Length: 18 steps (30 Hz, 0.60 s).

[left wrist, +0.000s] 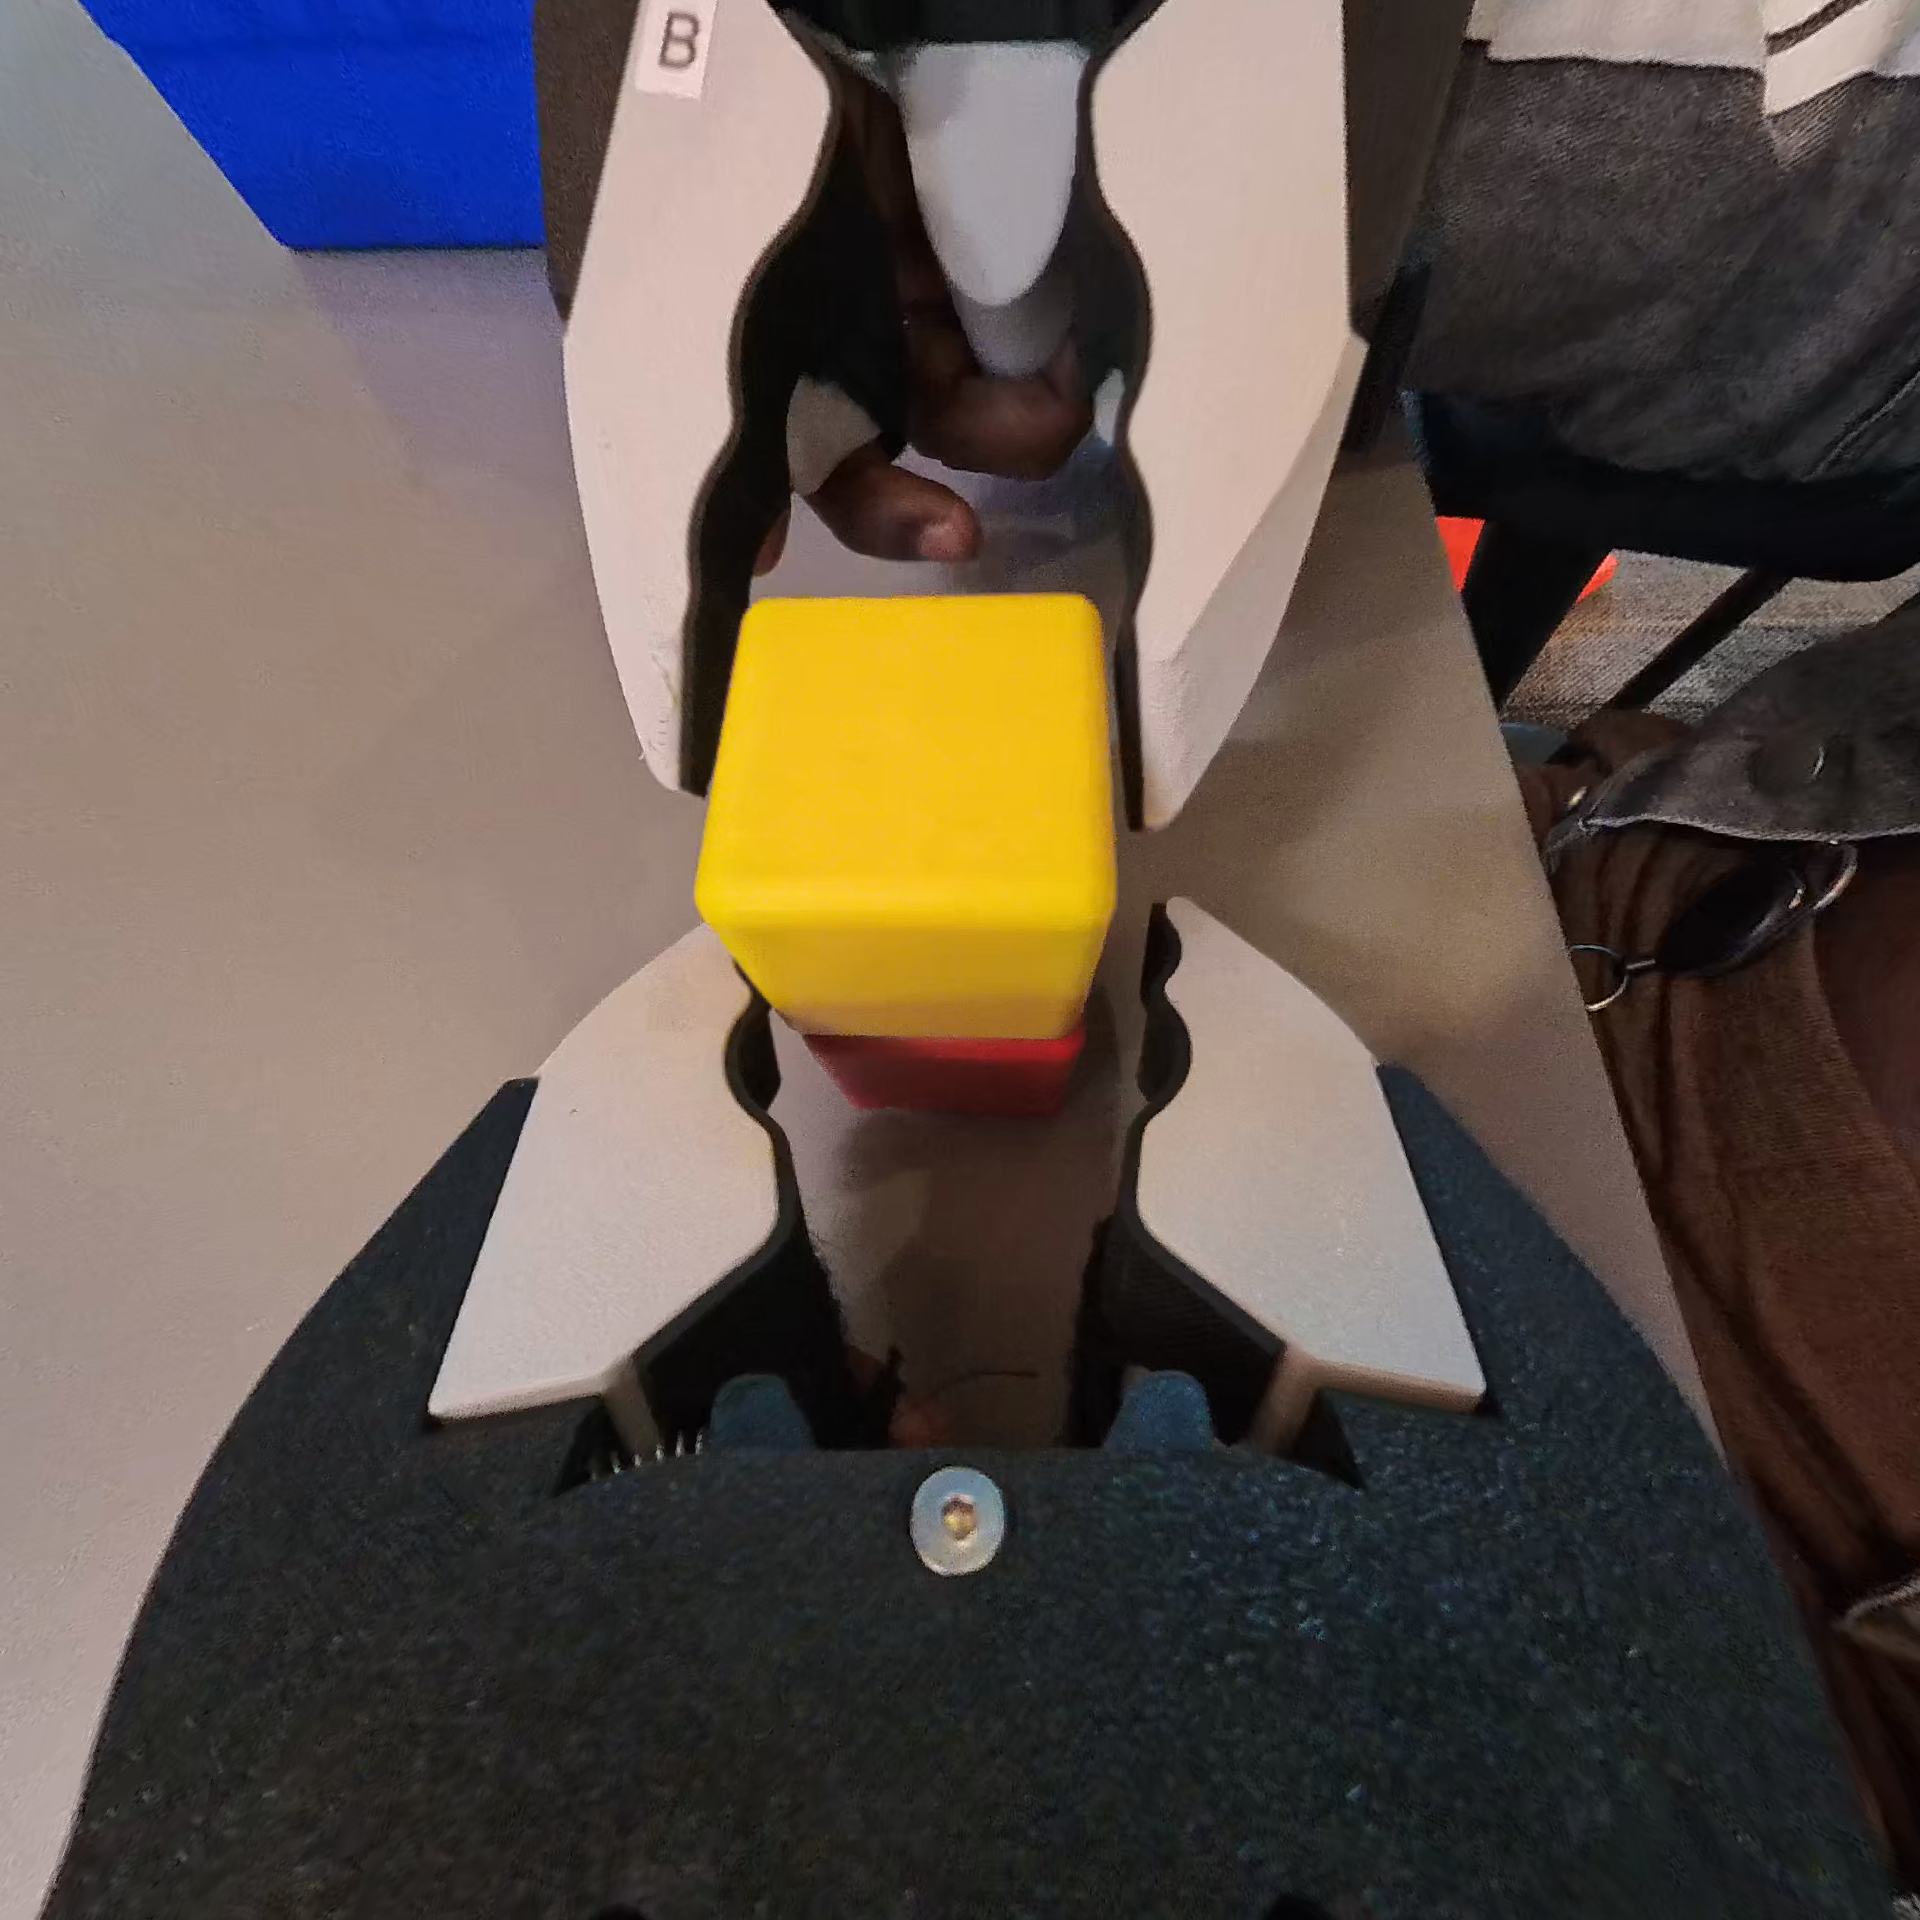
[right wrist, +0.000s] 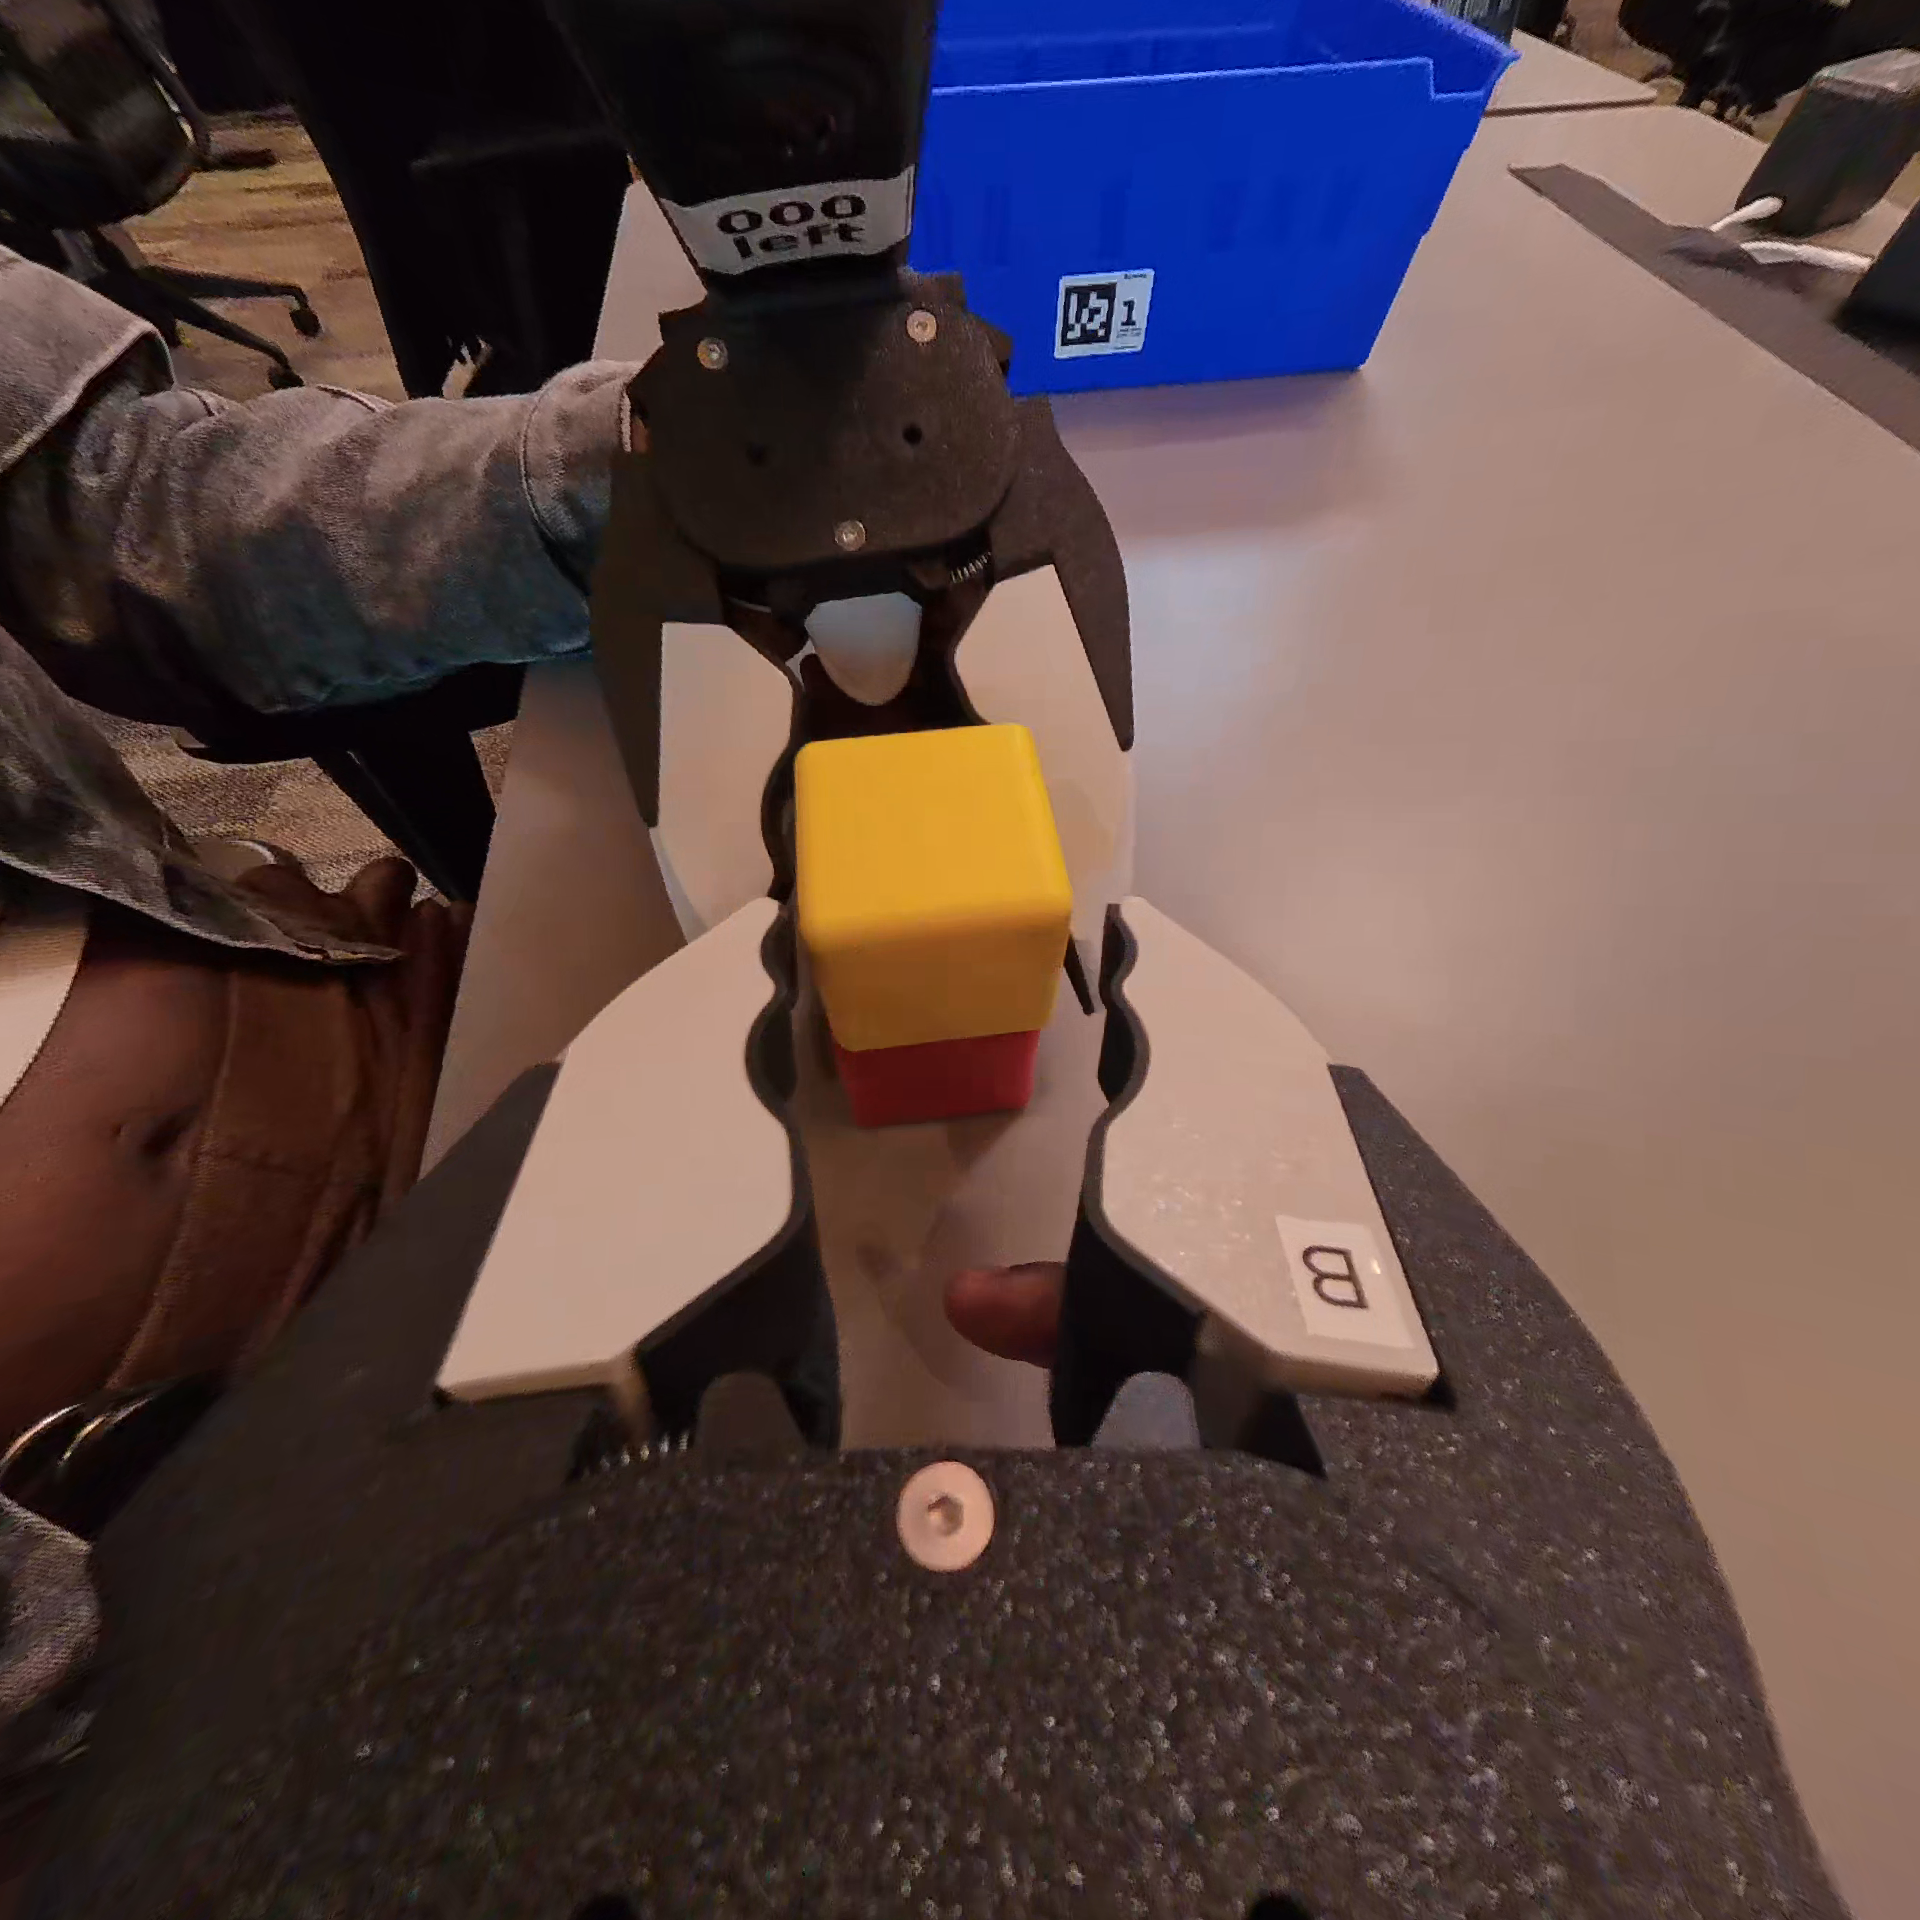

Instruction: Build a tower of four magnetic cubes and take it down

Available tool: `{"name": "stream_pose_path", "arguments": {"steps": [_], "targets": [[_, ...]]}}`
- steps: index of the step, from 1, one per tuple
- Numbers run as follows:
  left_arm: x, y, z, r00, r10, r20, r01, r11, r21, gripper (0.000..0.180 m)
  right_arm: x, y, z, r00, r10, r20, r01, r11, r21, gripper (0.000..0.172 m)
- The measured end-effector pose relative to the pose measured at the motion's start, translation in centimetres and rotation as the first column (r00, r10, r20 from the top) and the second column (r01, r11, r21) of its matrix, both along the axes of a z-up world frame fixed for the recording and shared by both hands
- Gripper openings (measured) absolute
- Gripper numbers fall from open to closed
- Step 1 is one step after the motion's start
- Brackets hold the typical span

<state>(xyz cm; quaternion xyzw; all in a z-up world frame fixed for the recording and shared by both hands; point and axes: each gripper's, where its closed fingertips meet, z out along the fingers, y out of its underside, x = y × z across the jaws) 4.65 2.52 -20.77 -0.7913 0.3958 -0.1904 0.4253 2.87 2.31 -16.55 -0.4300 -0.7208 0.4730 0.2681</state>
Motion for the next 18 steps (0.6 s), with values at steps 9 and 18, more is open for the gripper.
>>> {"name": "stream_pose_path", "arguments": {"steps": [9,18], "targets": [[-0.27,0.07,-0.44,1.0,0.012,-0.023,-0.012,1.0,-0.021,0.054,0.08,-0.37,-0.08,0.999,0.008,-0.052,-0.007,1.0,0.028,0.048],[-0.16,0.0,-0.47,1.0,0.005,-0.026,-0.006,1.0,-0.019,0.053,0.31,-0.43,-0.04,0.998,-0.009,-0.059,0.012,0.999,0.049,0.048]]}}
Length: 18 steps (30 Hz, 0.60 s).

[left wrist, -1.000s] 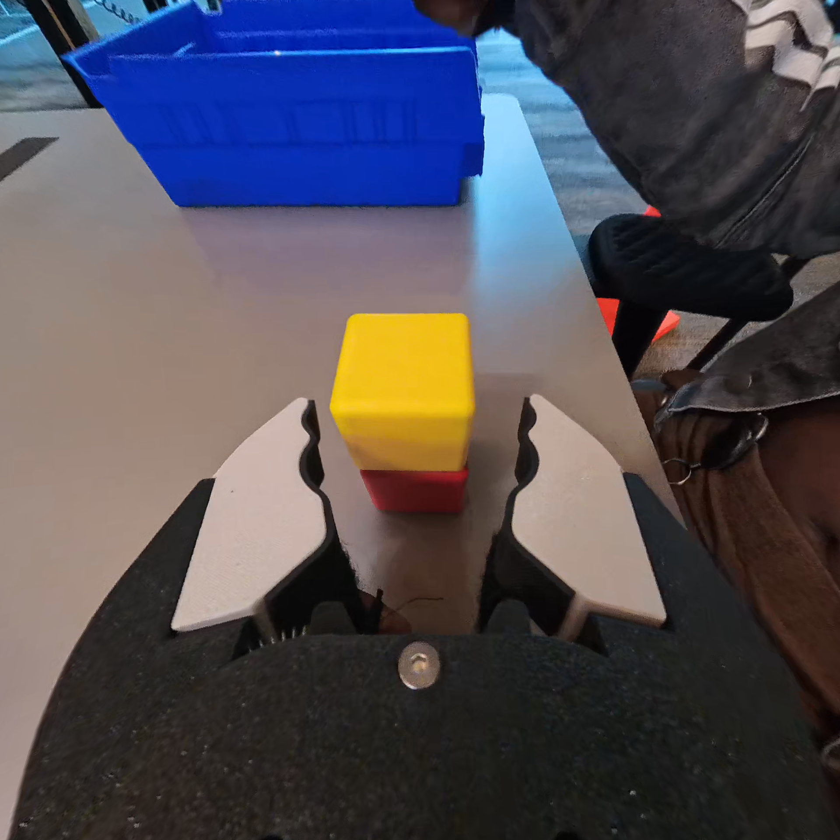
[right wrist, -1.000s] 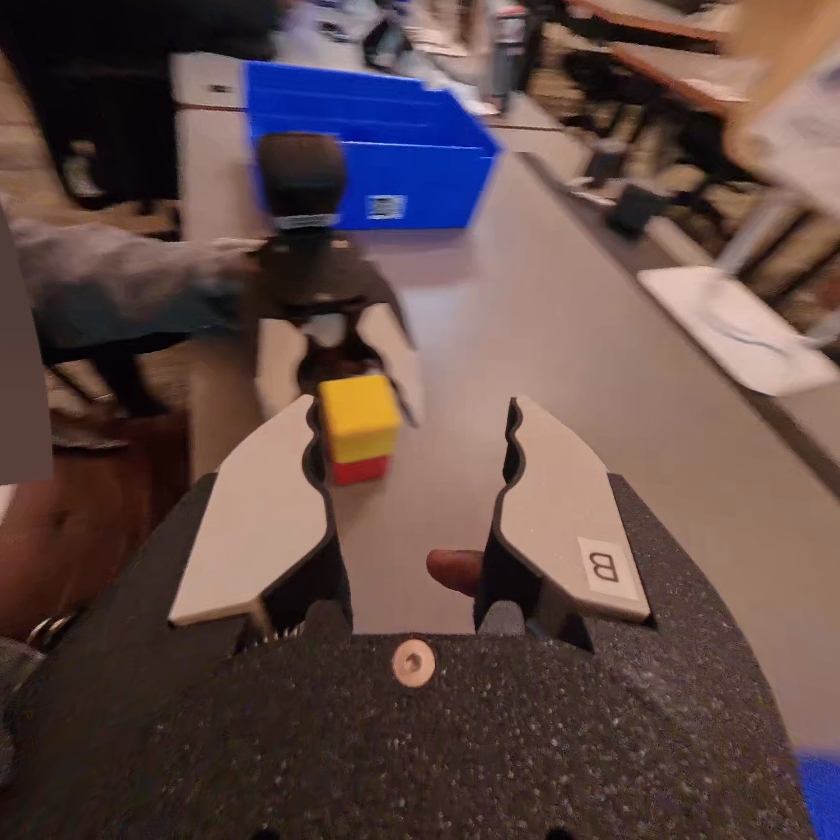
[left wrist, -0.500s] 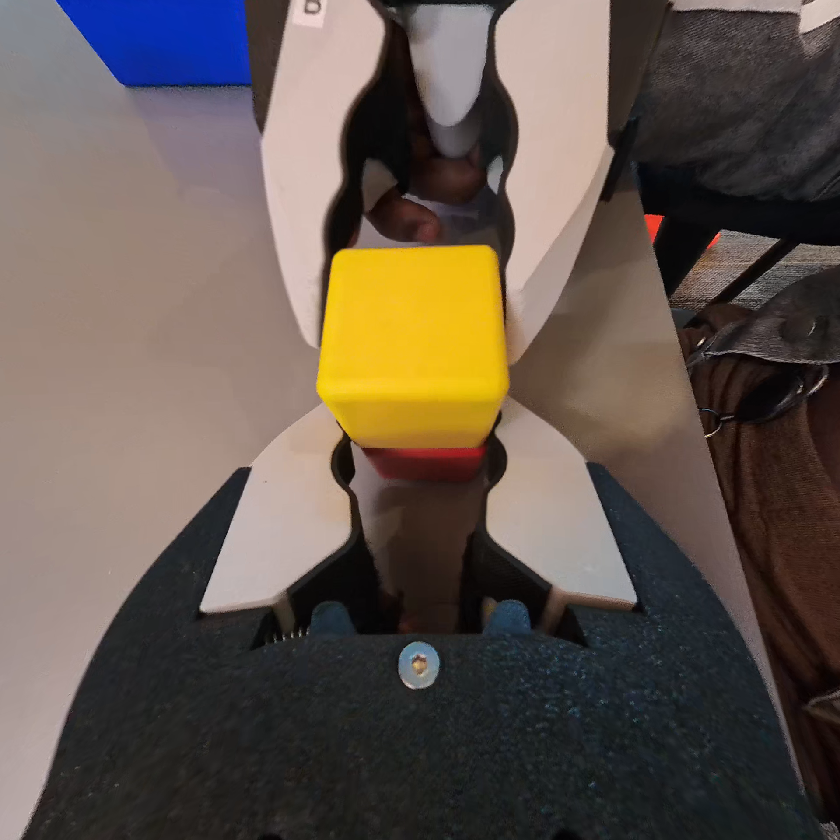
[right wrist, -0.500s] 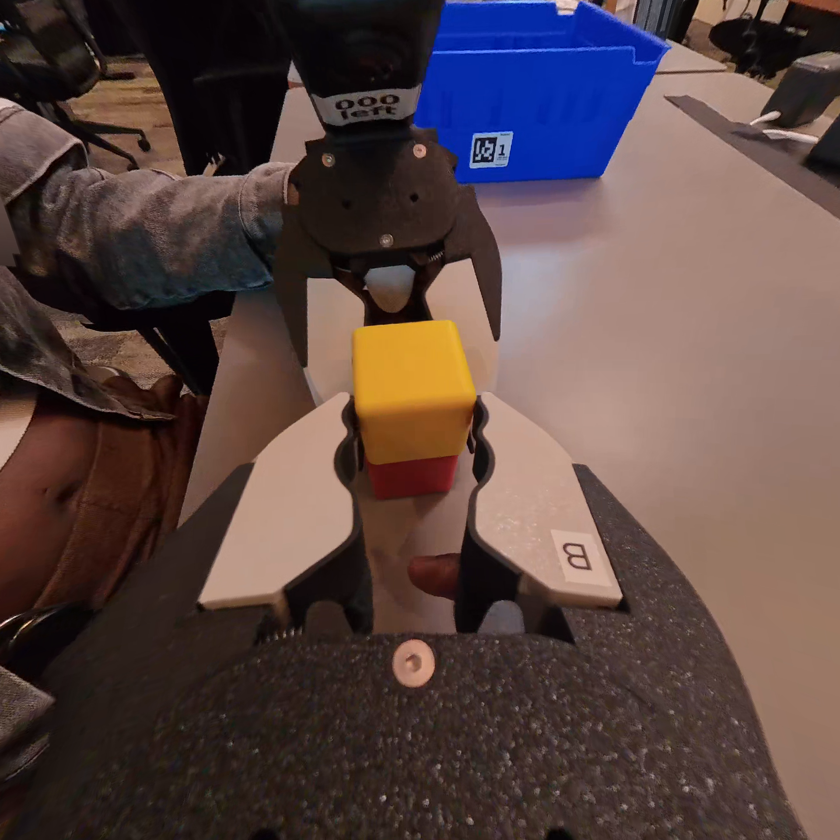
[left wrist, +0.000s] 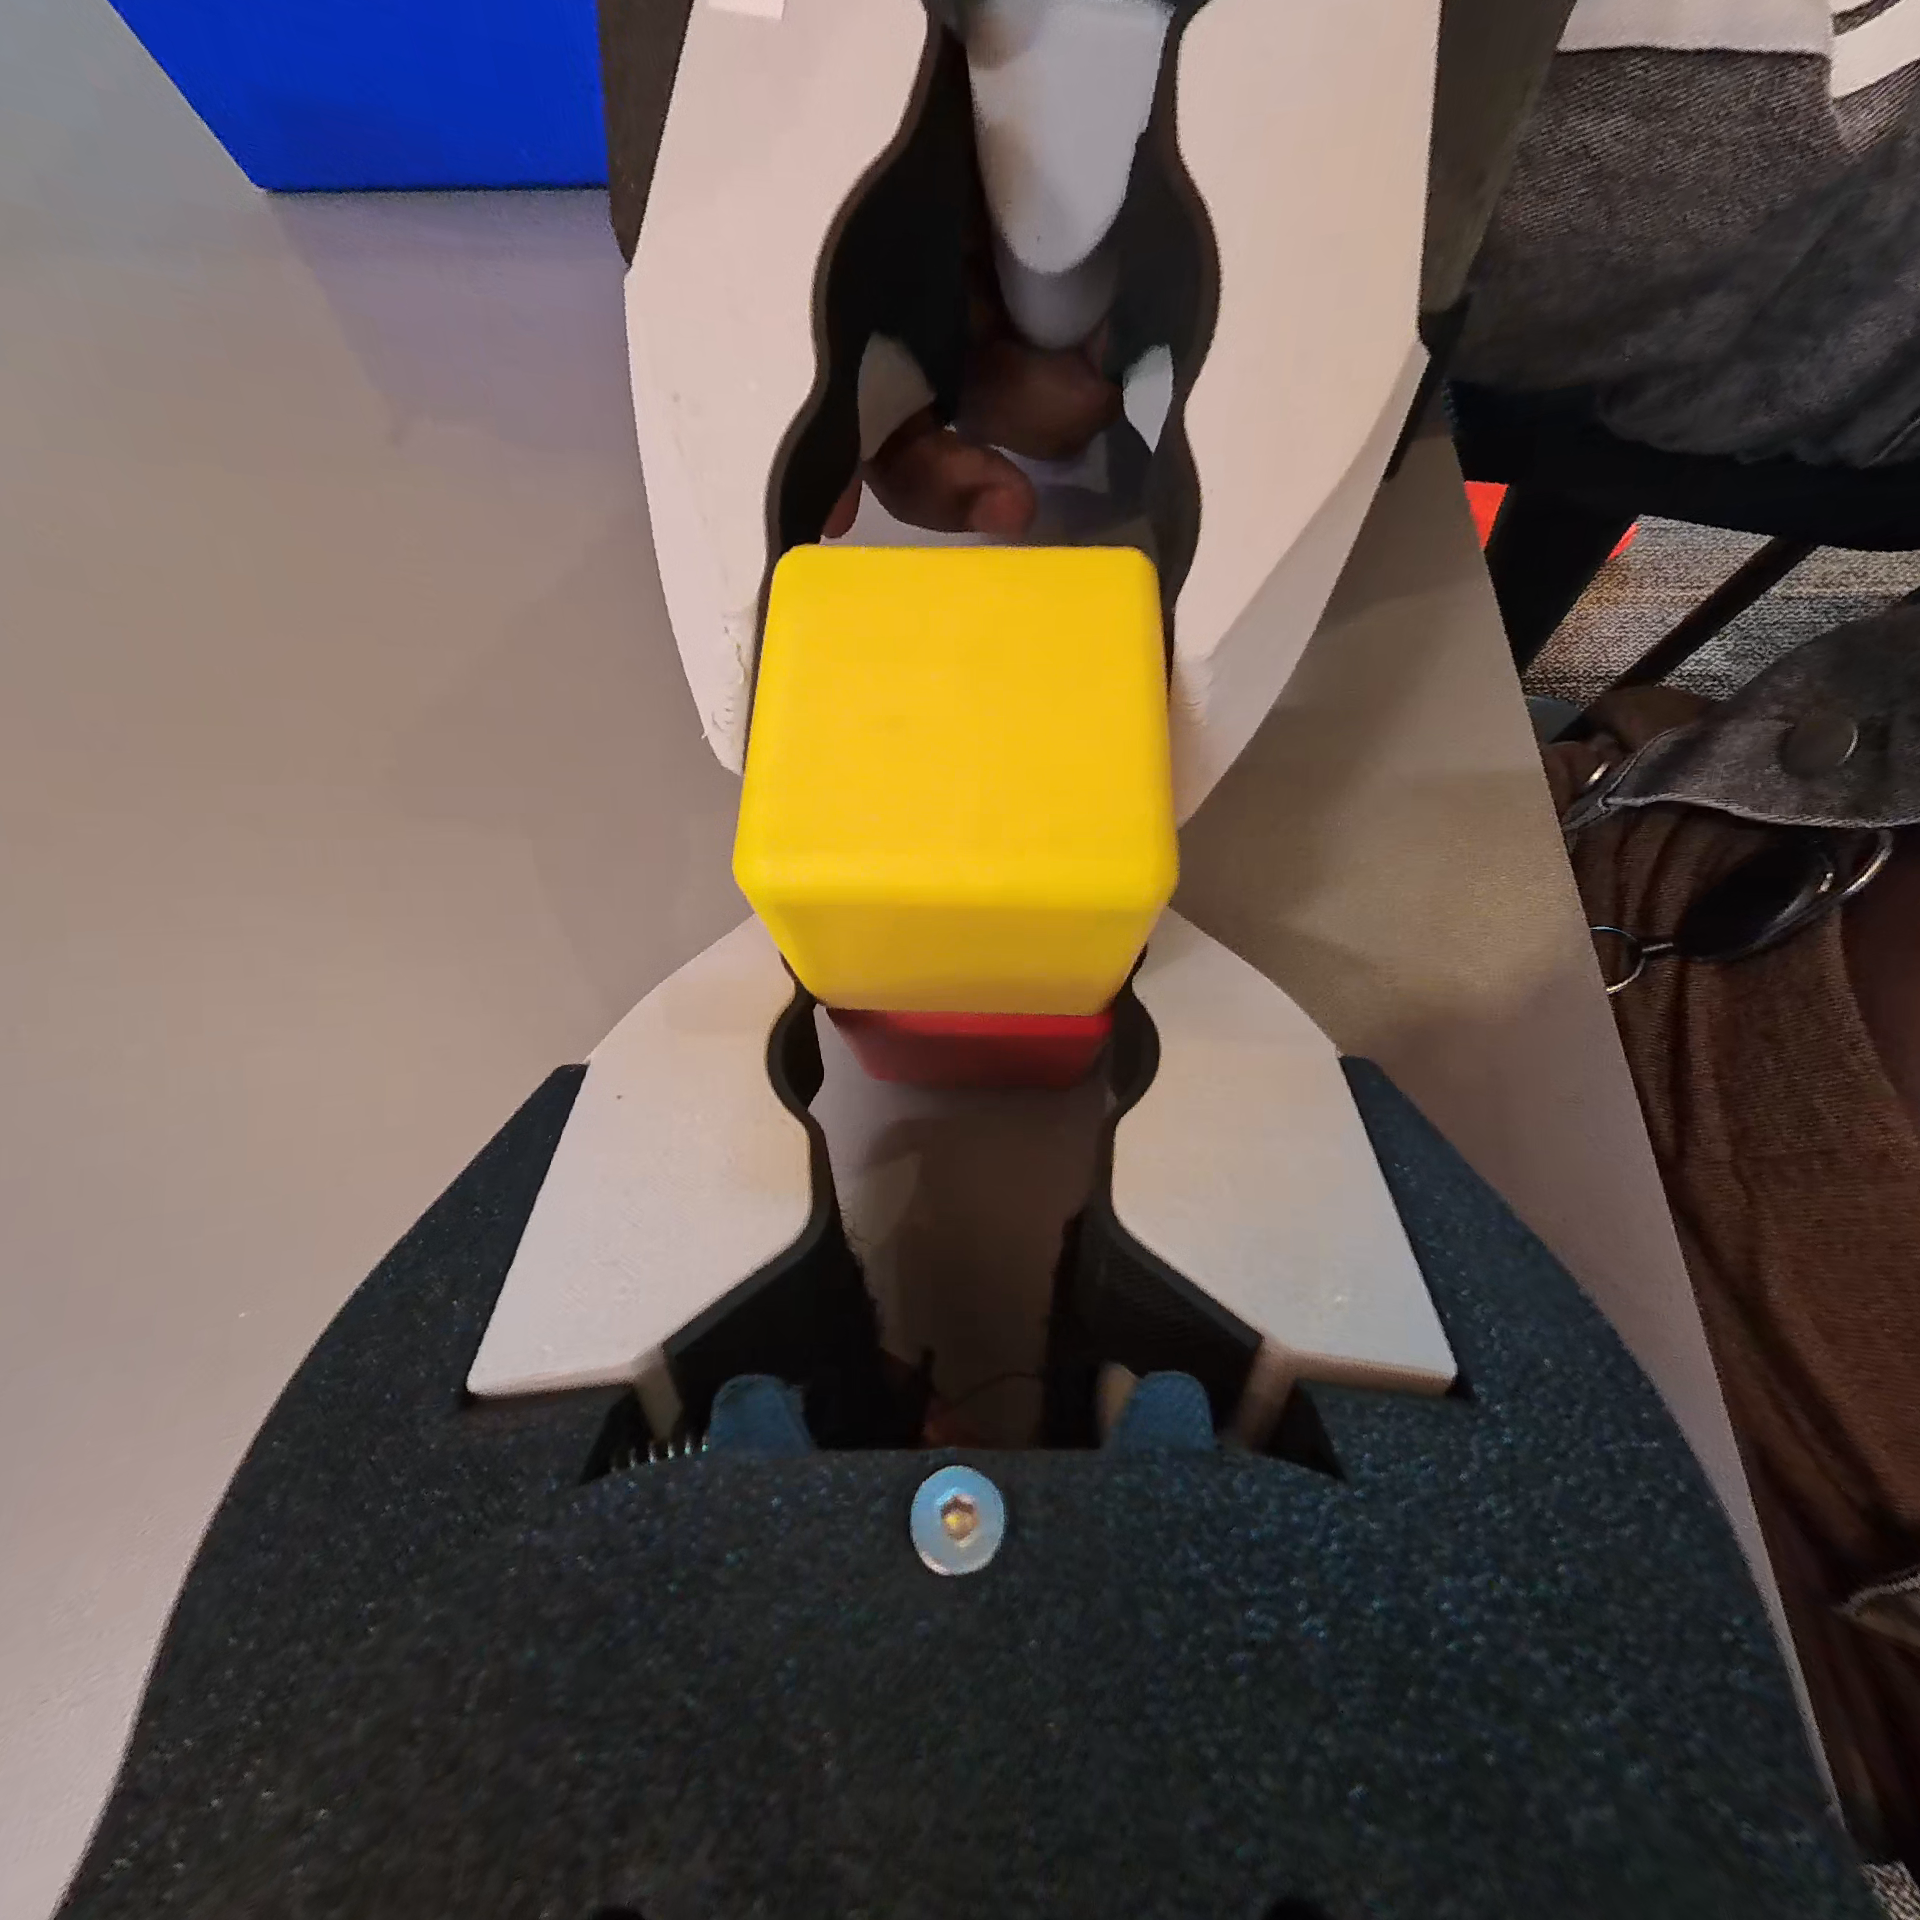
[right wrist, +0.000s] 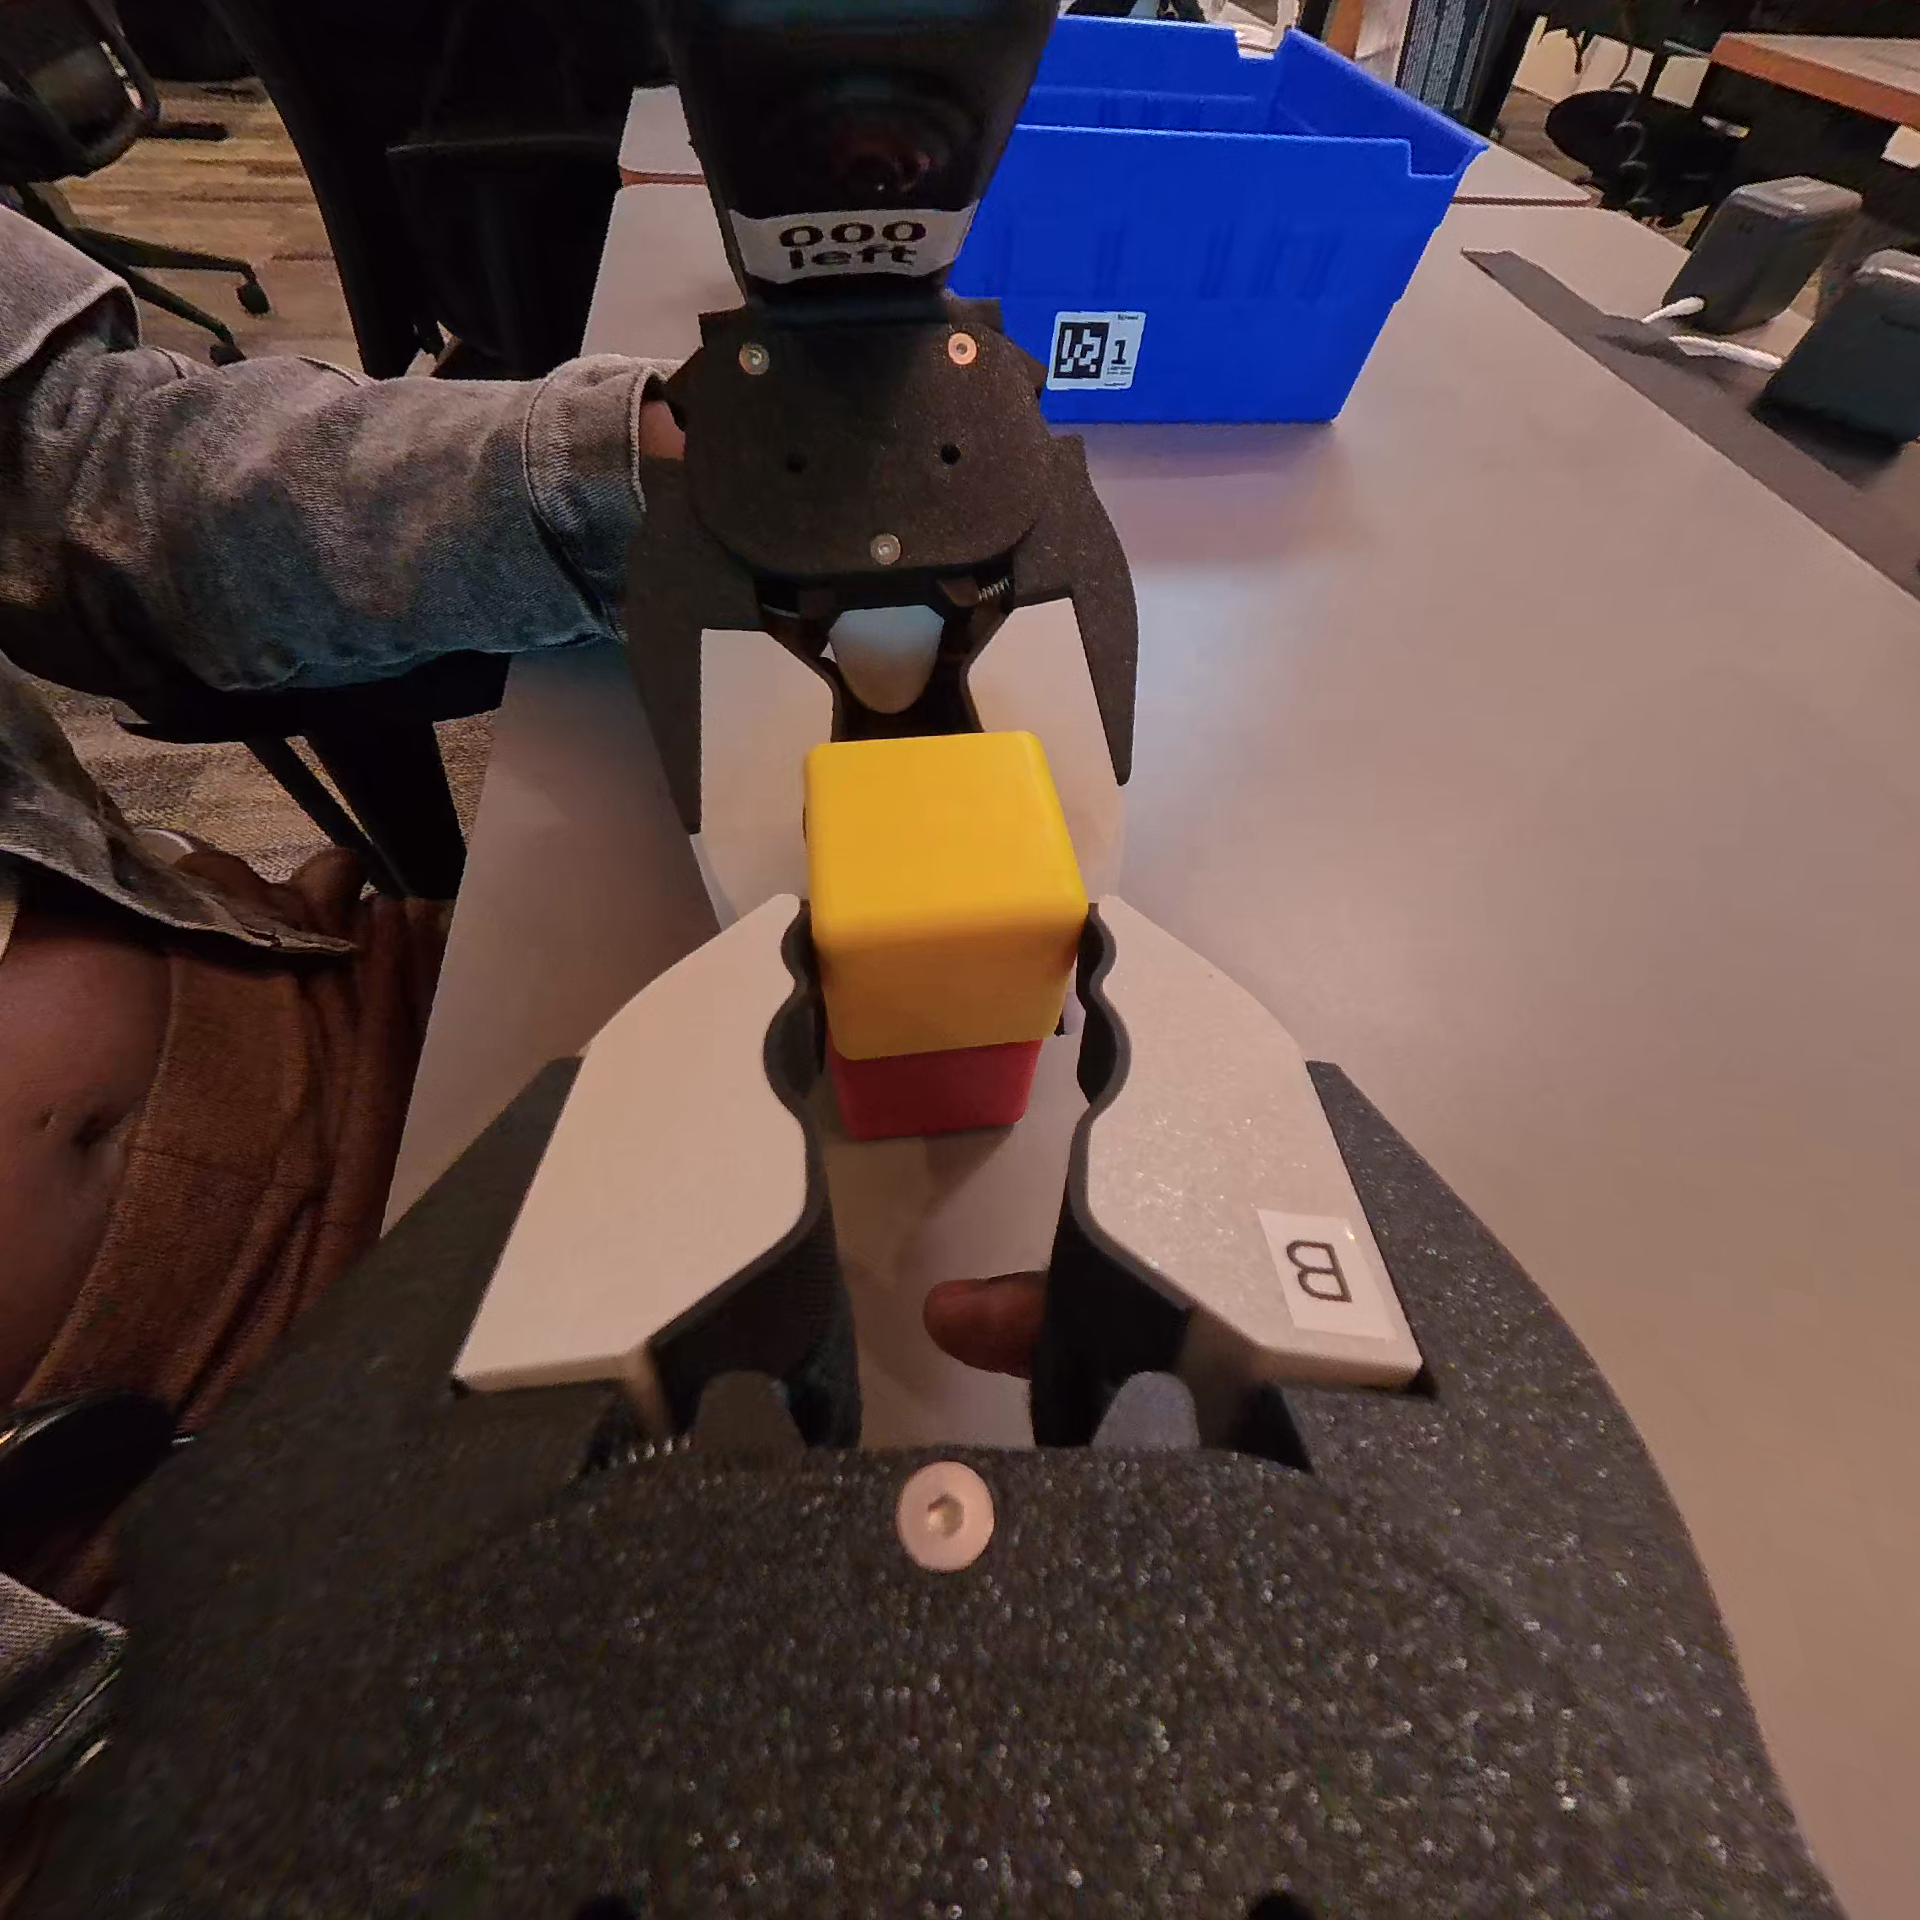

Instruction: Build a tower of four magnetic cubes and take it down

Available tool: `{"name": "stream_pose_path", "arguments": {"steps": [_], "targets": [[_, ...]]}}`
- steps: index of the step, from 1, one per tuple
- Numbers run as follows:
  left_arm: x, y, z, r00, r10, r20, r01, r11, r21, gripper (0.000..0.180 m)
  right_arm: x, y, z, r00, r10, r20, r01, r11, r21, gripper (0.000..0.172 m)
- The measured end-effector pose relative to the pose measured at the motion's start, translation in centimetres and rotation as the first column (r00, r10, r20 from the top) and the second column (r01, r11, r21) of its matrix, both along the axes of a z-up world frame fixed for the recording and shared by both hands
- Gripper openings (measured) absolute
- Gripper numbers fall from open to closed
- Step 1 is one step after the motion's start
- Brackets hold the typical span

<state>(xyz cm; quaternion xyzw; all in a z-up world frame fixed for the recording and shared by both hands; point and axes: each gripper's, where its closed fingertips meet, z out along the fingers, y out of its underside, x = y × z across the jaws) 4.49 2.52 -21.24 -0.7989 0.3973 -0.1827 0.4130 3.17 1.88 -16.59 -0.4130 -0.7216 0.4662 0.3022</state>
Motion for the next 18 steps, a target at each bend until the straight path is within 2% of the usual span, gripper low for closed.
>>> {"name": "stream_pose_path", "arguments": {"steps": [8,11,13,16,18], "targets": [[0.1,-0.1,-0.2,1.0,-0.001,-0.005,0.001,1.0,-0.021,0.049,0.5,0.6,0.5,0.999,-0.008,-0.048,0.008,1.0,0.005,0.048],[-0.1,-0.2,-0.3,1.0,-0.001,0.002,0.001,0.999,-0.037,0.049,2.1,1.9,5.0,0.974,-0.037,-0.226,0.008,0.992,-0.129,0.048],[-0.1,-0.2,-0.3,1.0,-0.001,0.003,0.001,0.999,-0.039,0.049,3.3,3.0,7.0,0.959,-0.087,-0.271,0.049,0.988,-0.144,0.048],[-0.1,-0.3,-0.3,1.0,-0.001,0.002,0.001,0.999,-0.038,0.049,5.3,5.1,10.4,0.928,-0.228,-0.295,0.2,0.972,-0.124,0.048],[-0.1,-0.3,-0.3,1.0,-0.001,0.002,0.001,0.999,-0.038,0.049,7.0,8.0,12.6,0.877,-0.409,-0.255,0.394,0.913,-0.108,0.048]]}}
